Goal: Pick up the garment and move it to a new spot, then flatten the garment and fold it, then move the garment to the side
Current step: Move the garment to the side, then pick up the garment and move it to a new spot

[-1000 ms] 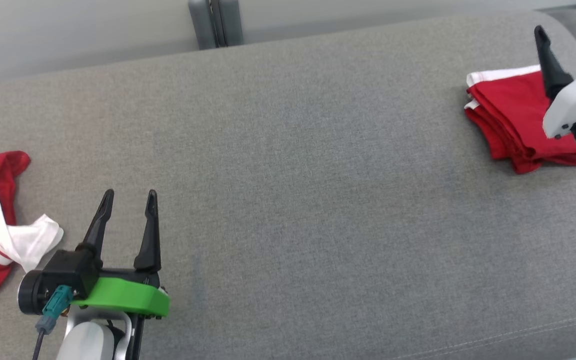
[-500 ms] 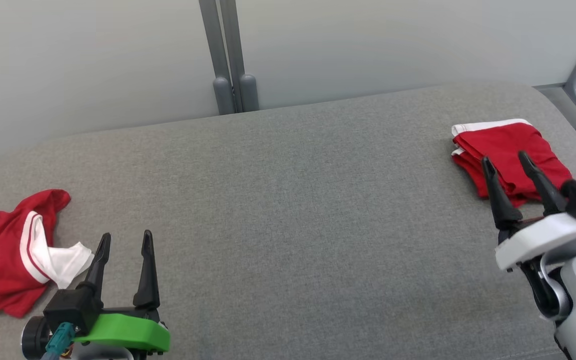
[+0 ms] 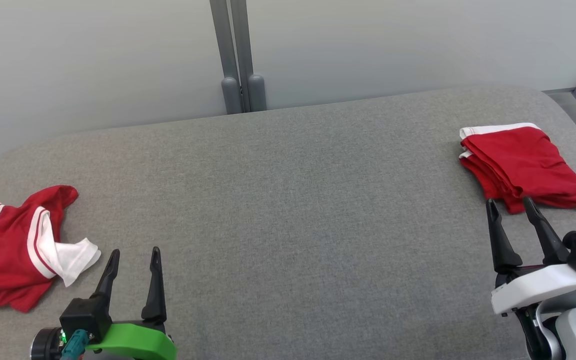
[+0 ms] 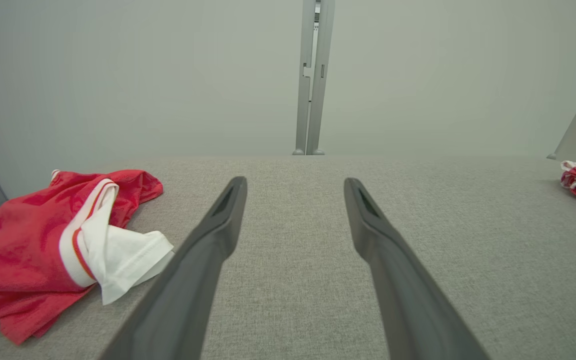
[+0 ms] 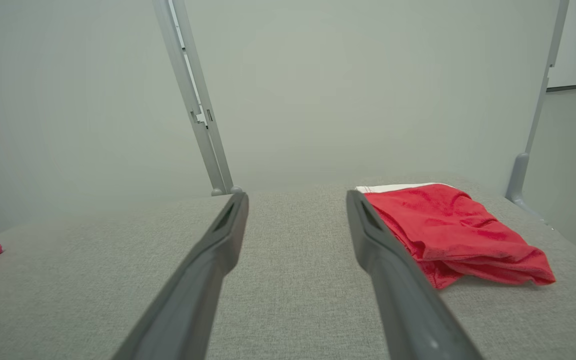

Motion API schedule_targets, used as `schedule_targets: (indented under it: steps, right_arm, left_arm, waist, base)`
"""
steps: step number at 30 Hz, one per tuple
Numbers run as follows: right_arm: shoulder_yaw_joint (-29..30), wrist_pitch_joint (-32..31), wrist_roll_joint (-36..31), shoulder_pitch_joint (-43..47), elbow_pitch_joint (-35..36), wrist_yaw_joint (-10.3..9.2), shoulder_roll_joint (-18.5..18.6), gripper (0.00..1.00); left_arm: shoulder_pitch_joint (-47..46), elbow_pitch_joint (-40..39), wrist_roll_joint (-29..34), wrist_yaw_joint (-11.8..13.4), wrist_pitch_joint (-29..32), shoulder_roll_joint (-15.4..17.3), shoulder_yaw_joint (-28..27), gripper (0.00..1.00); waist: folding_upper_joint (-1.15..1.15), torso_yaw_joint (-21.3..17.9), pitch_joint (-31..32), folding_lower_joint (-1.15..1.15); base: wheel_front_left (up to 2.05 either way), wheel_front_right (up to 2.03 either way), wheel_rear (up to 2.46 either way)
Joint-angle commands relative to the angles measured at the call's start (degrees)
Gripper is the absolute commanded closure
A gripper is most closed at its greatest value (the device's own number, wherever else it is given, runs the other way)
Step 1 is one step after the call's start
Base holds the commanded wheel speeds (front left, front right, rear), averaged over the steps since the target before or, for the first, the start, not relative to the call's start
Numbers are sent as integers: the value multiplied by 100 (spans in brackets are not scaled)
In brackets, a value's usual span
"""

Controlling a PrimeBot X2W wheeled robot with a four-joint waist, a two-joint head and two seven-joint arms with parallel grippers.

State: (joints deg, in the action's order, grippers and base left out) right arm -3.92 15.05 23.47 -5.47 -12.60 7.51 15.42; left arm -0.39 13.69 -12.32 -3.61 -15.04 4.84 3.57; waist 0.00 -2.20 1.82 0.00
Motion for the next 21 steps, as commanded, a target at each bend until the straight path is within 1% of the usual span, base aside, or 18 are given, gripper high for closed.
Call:
schedule_targets:
  steps: [1, 8, 21]
  right_arm:
    - [-5, 12, -58, 76, -19, -3, -14, 0]
    - [-37, 13, -86, -83, -65, -3, -103, 0]
    - [-172, 13, -84, -150, -182, -3, -160, 0]
  left_arm:
    - [-38, 33, 66, -44, -18, -12, -33, 0]
    - [-139, 97, 140, -119, -19, -87, -77, 0]
    - [-206, 168, 204, -197, -19, -150, -143, 0]
  waist:
    - [0, -8, -17, 0]
    - [0, -14, -67, 0]
    - [0, 44, -73, 0]
  base:
    - [0, 0, 0]
    - [0, 0, 0]
    - [0, 0, 0]
